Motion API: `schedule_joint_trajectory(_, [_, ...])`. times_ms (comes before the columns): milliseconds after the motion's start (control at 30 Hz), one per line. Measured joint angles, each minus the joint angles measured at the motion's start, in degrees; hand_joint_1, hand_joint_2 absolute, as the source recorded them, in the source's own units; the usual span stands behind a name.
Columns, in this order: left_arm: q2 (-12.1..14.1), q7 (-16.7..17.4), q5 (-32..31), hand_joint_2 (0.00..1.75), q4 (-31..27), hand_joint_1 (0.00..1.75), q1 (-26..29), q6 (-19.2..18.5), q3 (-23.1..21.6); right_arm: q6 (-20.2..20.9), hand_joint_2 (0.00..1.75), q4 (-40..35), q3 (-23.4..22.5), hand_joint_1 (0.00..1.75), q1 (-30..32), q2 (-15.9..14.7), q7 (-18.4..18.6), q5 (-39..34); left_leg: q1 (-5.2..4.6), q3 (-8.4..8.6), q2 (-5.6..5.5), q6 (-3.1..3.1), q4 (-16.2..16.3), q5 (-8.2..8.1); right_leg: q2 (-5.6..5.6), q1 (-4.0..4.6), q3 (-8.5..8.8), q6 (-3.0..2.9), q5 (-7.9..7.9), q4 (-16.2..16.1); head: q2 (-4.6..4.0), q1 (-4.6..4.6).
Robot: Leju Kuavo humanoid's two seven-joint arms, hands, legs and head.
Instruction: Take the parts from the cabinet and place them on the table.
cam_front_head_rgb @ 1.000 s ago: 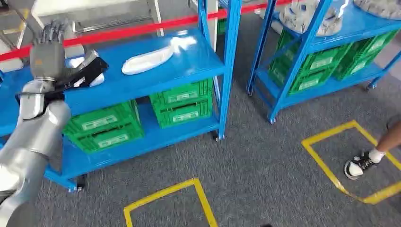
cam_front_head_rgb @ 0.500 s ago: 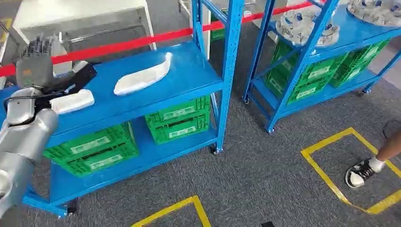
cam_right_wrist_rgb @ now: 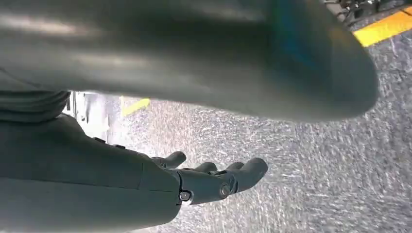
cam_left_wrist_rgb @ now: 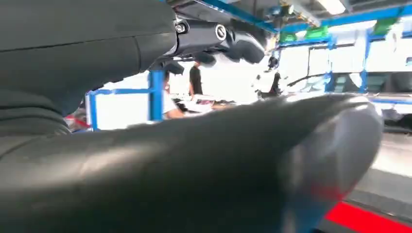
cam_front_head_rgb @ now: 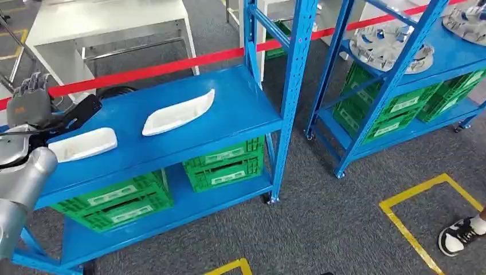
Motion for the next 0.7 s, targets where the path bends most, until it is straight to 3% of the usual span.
schedule_joint_trajectory(67, [0.6,0.2,1.6,0.0,0.0,0.0,0.2,-0.8,0.3,0.2,0.0,0.0,0.0,0.0,-0.1,0.0,-0.1,0.0,0.19,-1.82,0.54,-0.47,3.8,-0.83,0.01,-0.13,0.9,-0.86,-0.21,-0.2,-0.02,-0.07])
schedule_joint_trajectory(100, [0.6,0.2,2.9,0.0,0.1,0.0,0.3,-2.1,0.8,0.1,0.0,0.0,-0.2,0.0,-0.2,-0.1,-0.2,-0.2,0.26,-4.25,0.64,-0.72,7.7,-2.6,0.07,-0.14,1.07,-1.1,-0.38,-0.2,0.0,-0.06])
schedule_joint_trajectory(133, [0.8,-0.2,4.1,1.75,0.2,0.0,0.7,-3.4,1.4,0.1,0.0,0.0,-0.4,0.0,-0.2,-0.2,-0.5,-0.3,0.4,-7.06,0.67,-1.03,12.0,-4.74,0.14,-0.14,1.18,-1.2,-0.61,-0.3,0.0,-0.11])
schedule_joint_trajectory(167, [0.9,-0.6,5.2,1.75,0.3,0.0,1.3,-4.5,1.9,0.2,0.0,0.0,-0.5,0.0,-0.2,-0.2,-0.5,-0.3,0.54,-9.7,0.69,-1.3,15.6,-6.46,0.17,-0.14,1.28,-1.21,-0.89,-0.3,-0.02,-0.09])
schedule_joint_trajectory(200, [1.0,-1.0,6.1,1.75,0.3,0.0,2.0,-5.7,2.5,0.4,0.0,0.0,-0.5,0.0,-0.2,-0.2,-0.5,-0.3,0.67,-11.4,0.75,-1.33,17.2,-6.75,0.26,-0.14,1.45,-1.18,-1.16,-0.3,-0.02,-0.11])
schedule_joint_trajectory(233, [1.1,-1.3,6.7,1.75,0.3,0.0,2.7,-6.5,3.0,0.4,0.0,0.0,-0.5,0.0,-0.1,-0.2,-0.5,-0.3,0.75,-11.9,0.8,-1.41,16.4,-5.49,0.29,-0.14,1.73,-1.13,-1.41,-0.2,-0.02,-0.11])
schedule_joint_trajectory(267, [1.2,-1.7,7.6,1.75,0.3,0.0,3.2,-7.3,3.5,0.4,0.0,0.0,-0.6,0.0,0.0,-0.2,-0.4,-0.2,0.76,-11.3,0.83,-1.2,13.4,-2.85,0.3,-0.14,2.12,-1.03,-1.74,-0.2,-0.02,-0.11])
schedule_joint_trajectory(333, [1.7,-2.5,8.7,1.75,0.3,0.0,3.8,-9.0,4.7,0.3,0.0,0.0,-0.7,0.0,-0.1,-0.2,-0.1,-0.2,0.75,-8.01,0.98,-0.6,3.5,4.25,0.3,-0.14,3.1,-0.72,-2.41,-0.2,0.0,-0.11])
schedule_joint_trajectory(367, [2.1,-2.7,9.0,1.75,0.4,0.0,4.2,-9.5,5.2,0.3,0.0,0.0,-0.7,0.0,0.0,-0.2,-0.1,-0.2,0.65,-7.38,1.13,-0.41,0.2,5.59,0.34,-0.1,3.24,-0.47,-2.64,-0.2,-0.02,-0.13])
schedule_joint_trajectory(400, [2.5,-2.9,9.1,1.75,0.5,0.0,4.5,-9.8,5.7,0.3,0.0,0.0,-0.8,0.0,-0.1,-0.2,-0.1,-0.2,0.3,-7.25,1.26,-0.48,-0.6,2.83,0.52,0.01,2.99,-0.18,-2.74,0.0,-0.02,-0.26])
schedule_joint_trajectory(467, [2.8,-3.6,9.2,1.75,0.4,0.0,5.4,-11.1,6.3,0.3,0.0,0.0,-0.9,0.0,0.0,-0.3,0.0,-0.2,0.21,-6.81,1.18,0.09,-0.2,4.36,0.46,0.04,2.98,0.63,-3.24,-0.1,0.0,-0.28])
schedule_joint_trajectory(500, [3.1,-4.3,9.5,1.75,0.4,0.0,5.8,-12.4,6.6,0.3,0.0,0.0,-0.9,0.0,0.0,-0.3,0.1,0.0,0.49,-6.53,1.08,0.01,-0.6,4.95,0.4,0.22,3.32,0.68,-3.33,-0.1,0.0,-0.26])
schedule_joint_trajectory(533, [3.2,-5.1,9.8,1.75,0.4,0.0,6.1,-14.0,6.8,0.3,0.0,0.0,-0.9,0.0,0.0,-0.5,0.2,0.0,0.59,-6.51,0.93,-0.7,-0.8,5.13,0.35,0.37,3.39,-0.75,-2.86,-0.4,-0.02,-0.2])
schedule_joint_trajectory(567, [3.5,-5.8,10.3,1.75,0.5,0.0,6.3,-15.7,7.1,0.3,0.0,0.0,-0.9,0.0,0.0,-0.6,0.3,0.0,0.56,-6.54,0.87,-0.64,-0.9,5.13,0.23,0.4,3.44,-1.57,-3.09,-0.5,0.0,-0.15])
schedule_joint_trajectory(700, [4.2,-8.9,11.5,1.75,0.5,0.0,7.9,-21.3,8.0,0.3,0.0,0.0,-0.9,0.0,0.0,-0.7,0.3,0.0,0.42,-6.29,0.8,0.17,-0.9,4.59,0.19,0.42,4.08,-1.56,-3.09,-1.3,-0.02,-0.15])
